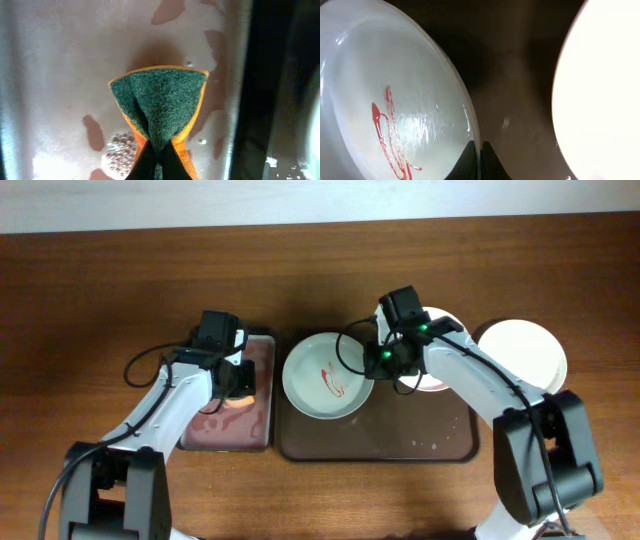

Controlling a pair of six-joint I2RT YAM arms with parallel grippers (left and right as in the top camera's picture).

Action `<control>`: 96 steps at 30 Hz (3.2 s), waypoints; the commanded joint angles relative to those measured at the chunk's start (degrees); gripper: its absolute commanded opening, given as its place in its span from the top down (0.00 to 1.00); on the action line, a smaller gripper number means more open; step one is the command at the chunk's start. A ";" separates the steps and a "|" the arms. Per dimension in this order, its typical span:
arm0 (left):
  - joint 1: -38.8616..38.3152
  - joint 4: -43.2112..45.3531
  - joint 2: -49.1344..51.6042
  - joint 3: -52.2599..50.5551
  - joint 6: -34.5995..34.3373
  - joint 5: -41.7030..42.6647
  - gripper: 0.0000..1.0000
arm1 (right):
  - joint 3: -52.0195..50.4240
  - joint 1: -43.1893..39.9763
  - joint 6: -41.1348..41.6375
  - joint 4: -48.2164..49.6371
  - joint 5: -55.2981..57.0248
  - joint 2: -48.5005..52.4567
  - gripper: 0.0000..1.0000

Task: Clean dirty plates on tray and stack at the side
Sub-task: 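Scrub the left plate with the sponge in the left gripper, then lift the left plate with right gripper and stack it on the table plate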

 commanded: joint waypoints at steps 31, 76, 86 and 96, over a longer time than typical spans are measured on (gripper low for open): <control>-23.71 18.05 12.94 2.99 -26.01 13.79 1.00 | -5.11 0.26 -0.31 -1.14 1.16 1.25 0.96; -25.29 6.36 7.61 3.08 -28.81 -15.45 1.00 | -5.64 2.89 24.26 -0.79 -3.37 1.27 0.96; -19.37 7.93 -2.47 3.72 -12.94 -12.02 1.00 | -3.54 2.80 5.14 -2.01 -0.11 -0.46 0.96; -6.60 -4.31 -7.76 3.65 -10.01 -9.68 1.00 | -0.81 2.91 -7.10 -7.28 20.09 -17.90 0.96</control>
